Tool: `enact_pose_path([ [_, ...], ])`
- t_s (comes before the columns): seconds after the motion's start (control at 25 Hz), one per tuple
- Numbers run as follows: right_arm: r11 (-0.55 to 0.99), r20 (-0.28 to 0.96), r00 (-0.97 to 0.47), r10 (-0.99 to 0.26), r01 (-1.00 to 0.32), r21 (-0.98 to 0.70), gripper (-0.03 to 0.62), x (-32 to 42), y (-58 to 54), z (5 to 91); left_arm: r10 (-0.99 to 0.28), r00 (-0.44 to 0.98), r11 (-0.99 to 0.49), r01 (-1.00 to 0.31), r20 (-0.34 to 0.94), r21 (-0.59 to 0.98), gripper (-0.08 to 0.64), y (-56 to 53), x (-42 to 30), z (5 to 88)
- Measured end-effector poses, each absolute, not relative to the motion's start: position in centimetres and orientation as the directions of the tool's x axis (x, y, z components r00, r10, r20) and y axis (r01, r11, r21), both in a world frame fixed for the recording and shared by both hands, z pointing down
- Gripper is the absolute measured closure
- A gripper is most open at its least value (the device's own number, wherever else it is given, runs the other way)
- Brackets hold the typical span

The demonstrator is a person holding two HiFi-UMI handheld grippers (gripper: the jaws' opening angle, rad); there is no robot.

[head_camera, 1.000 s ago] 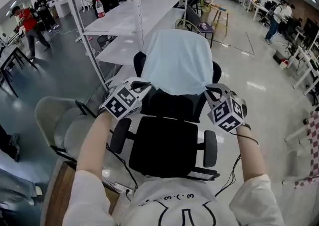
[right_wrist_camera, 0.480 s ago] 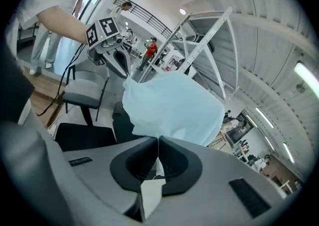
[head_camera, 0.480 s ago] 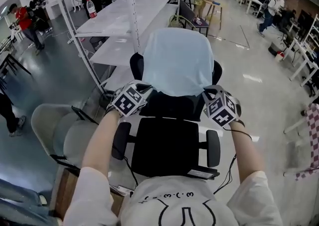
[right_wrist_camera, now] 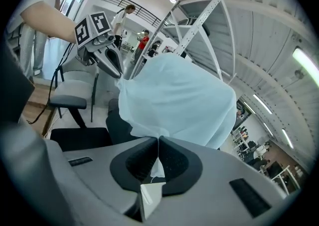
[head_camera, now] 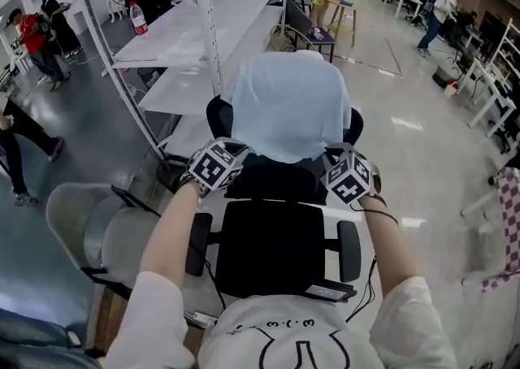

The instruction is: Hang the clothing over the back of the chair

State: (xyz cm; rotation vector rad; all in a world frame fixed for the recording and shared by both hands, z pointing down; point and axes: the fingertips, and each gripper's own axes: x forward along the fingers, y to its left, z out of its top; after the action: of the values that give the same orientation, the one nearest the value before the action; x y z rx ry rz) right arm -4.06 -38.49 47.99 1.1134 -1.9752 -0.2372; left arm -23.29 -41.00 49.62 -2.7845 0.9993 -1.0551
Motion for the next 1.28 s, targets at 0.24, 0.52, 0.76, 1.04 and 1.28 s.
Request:
enact_pose_path([
  [0.24, 0.573, 0.589, -0.243, -0.771, -0.667, 0.476, 0.558, -3.8, -40.1, 49.7, -0.545, 0.564, -0.802, -0.566, 0.62, -0.19, 0.522, -43.1, -23.2, 51.4],
  [0.52, 0.56, 0.595, -0.23, -0.77, -0.691, 0.458, 0.527, -3.2, -40.1, 51.1, -0.522, 0.548, -0.815, -0.546, 0.653, -0.194, 0.373, -43.6, -22.8, 52.6],
  [0.76, 0.583, 0.605, -0.261, -0.752, -0.693, 0.425, 0.353, -3.5, -39.4, 50.8, -0.514, 0.559, -0.82, -0.544, 0.65, -0.18, 0.232, -43.2, -22.3, 51.9],
  [1.04, 0.586, 0.57, -0.319, -0.757, -0.718, 0.376, 0.33, -4.9, -38.1, 49.3, -0.571, 0.603, -0.789, -0.59, 0.557, -0.17, 0.241, -41.7, -21.1, 49.2],
  [1.28, 0.582, 0.507, -0.374, -0.777, -0.733, 0.351, 0.353, -5.9, -36.1, 47.2, -0.577, 0.657, -0.802, -0.569, 0.486, -0.182, 0.275, -39.3, -18.9, 47.0],
])
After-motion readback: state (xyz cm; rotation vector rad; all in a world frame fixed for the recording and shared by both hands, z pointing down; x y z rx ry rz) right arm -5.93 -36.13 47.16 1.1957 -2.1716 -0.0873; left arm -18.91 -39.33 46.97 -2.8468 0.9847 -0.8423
